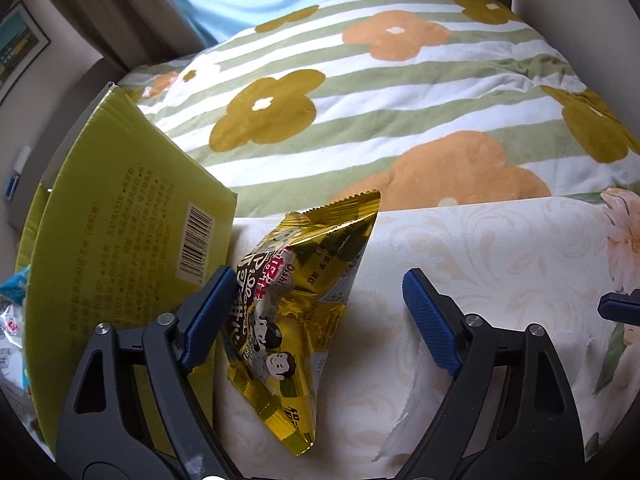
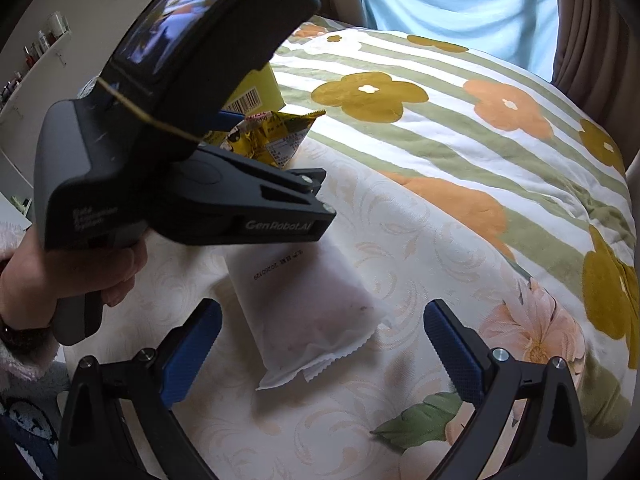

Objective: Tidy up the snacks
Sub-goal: 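Grasp the gold chip bag with the left tool while the right tool grasps the white pouch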

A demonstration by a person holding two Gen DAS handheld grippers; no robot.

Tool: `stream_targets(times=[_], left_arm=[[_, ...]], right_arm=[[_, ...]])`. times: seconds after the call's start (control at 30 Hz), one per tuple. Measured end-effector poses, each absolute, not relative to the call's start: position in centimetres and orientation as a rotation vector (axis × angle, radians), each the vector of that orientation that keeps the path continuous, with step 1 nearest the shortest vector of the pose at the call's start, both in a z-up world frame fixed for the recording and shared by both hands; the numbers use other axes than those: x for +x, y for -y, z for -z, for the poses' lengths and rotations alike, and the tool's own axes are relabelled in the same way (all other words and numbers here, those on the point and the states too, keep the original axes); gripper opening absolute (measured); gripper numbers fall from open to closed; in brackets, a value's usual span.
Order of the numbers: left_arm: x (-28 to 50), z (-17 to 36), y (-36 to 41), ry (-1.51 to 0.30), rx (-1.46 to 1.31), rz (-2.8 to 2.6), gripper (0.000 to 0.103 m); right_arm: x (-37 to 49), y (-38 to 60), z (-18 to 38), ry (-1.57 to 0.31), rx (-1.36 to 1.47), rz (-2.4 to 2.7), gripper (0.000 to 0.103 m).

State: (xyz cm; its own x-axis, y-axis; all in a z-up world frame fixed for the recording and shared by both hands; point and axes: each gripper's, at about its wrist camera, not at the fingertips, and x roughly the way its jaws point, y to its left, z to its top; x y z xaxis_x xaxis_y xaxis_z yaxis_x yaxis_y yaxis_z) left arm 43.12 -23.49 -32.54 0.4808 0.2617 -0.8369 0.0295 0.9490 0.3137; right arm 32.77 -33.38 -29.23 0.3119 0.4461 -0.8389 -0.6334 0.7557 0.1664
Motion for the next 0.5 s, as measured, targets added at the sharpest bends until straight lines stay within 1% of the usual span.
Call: stream_targets(times=[0.1, 0.13, 0.17, 0.2, 0.23, 0.37, 0.5], left_arm=[[43.2, 32.8, 23.6, -1.078, 0.353, -0.141, 0.074], [43.2, 32.8, 23.6, -1.084, 0.371, -0.138, 0.068], [43.2, 32.8, 23.5, -1.091, 0.393, -0.137, 0.060], [43.3, 32.7, 23.4, -1.099, 0.417, -0.141, 0.054], [43.3, 32.7, 23.2, -1.110, 0.442, -0.133, 0.050], [42.9, 33.0, 23.4, -1.132, 0.523, -0.089, 0.047], [42.7, 32.8, 23.2, -1.134, 0.528, -0.070, 0.046]], right_arm=[[32.9, 33.1, 29.4, -1.021, -0.223, -0.736, 0.101], [33.0, 33.0, 29.4, -1.017, -0.227, -0.741, 0.101], [33.0, 32.9, 29.5, -1.021, -0.227, -0.747, 0.101], [33.1, 32.8, 29.5, -1.018, -0.220, -0.755, 0.101], [33.0, 32.7, 29.4, -1.009, -0.214, -0.762, 0.101], [33.2, 32.1, 29.5, -0.990, -0.231, -0.789, 0.101], [33.5, 31.2, 29.9, -0.997, -0.281, -0.810, 0.101]])
